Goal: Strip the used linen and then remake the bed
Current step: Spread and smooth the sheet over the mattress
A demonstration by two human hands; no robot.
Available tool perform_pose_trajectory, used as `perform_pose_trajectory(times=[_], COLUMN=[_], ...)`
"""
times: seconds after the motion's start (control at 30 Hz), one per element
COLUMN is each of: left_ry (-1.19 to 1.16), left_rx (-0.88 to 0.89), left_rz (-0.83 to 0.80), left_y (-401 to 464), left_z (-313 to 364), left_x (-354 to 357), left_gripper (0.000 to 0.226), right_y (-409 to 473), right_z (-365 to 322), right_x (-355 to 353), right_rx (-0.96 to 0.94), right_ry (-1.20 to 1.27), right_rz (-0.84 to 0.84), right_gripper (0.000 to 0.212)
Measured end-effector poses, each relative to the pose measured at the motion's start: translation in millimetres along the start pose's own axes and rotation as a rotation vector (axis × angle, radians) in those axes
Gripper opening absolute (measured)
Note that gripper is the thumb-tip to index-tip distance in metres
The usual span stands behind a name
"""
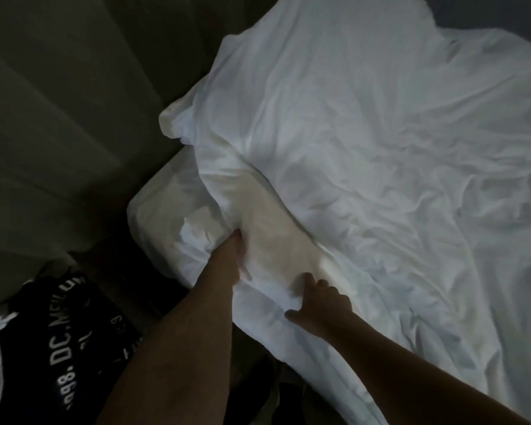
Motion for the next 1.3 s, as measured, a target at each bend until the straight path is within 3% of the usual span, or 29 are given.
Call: perform_pose_trajectory(times=[0.07,0.13,0.23,0.37,0.47,0.53,0.6,0.67,0.77,0.83,0.9,1.0,1.07,1.17,1.3], left_ry=[-0.129,-0.158,-0.009,0.17,0.024,-0.033,-0.1,-0.164,-0.451,-0.425,-0.241,0.141,0.409,0.604,0.751], left_rx=[0.013,0.085,0.245,0.478,0.704,0.864,0.992,1.009,0.861,0.796,0.804,1.015,1.194,1.375,1.281], left_rz=[-0.063,-0.031,0.192,0.513,0.757,0.822,0.702,0.57,0.134,-0.017,0.072,0.251,0.319,0.297,0.155], left_y=[-25,-55,-92,-190,-280,-338,-357,-359,-350,-353,-355,-368,-374,-381,-376], left_z=[10,21,49,132,207,241,253,248,226,209,195,178,166,150,140], left_x=[14,22,9,-39,-82,-98,-103,-99,-72,-48,-34,-13,3,20,31], left_gripper=[0.055,0.053,0.032,0.046,0.054,0.057,0.061,0.063,0.051,0.034,0.026,0.029,0.026,0.024,0.038], right_y=[21,32,29,-21,-61,-83,-99,-112,-122,-125,-132,-154,-171,-196,-207], right_z=[-9,-13,-25,-103,-189,-226,-235,-218,-171,-140,-129,-148,-176,-218,-248], right_x=[4,-1,-26,-94,-147,-171,-180,-177,-188,-216,-251,-295,-314,-329,-331], right_rx=[0.032,0.03,-0.015,-0.22,-0.395,-0.489,-0.506,-0.486,-0.363,-0.272,-0.268,-0.294,-0.351,-0.375,-0.296], right_ry=[-0.042,-0.073,-0.028,0.053,0.069,0.115,0.222,0.301,0.134,0.194,0.36,0.571,0.649,0.633,0.447], right_rz=[0.059,0.08,-0.029,-0.185,-0.117,-0.077,-0.117,-0.234,-0.31,-0.225,-0.051,0.128,0.122,0.087,0.014], right_gripper=[0.069,0.047,0.035,0.05,0.054,0.05,0.048,0.038,0.029,0.027,0.014,0.023,0.036,0.052,0.061])
Point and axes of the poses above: each hand's wrist, its own y-axis towards the middle knuckle, its own x-axis out of the palm, z = x × y, the point moved 3 cm from there along y, towards the middle knuckle, and after that the axes turned 10 degrees about -z, right-handed, at the moved point
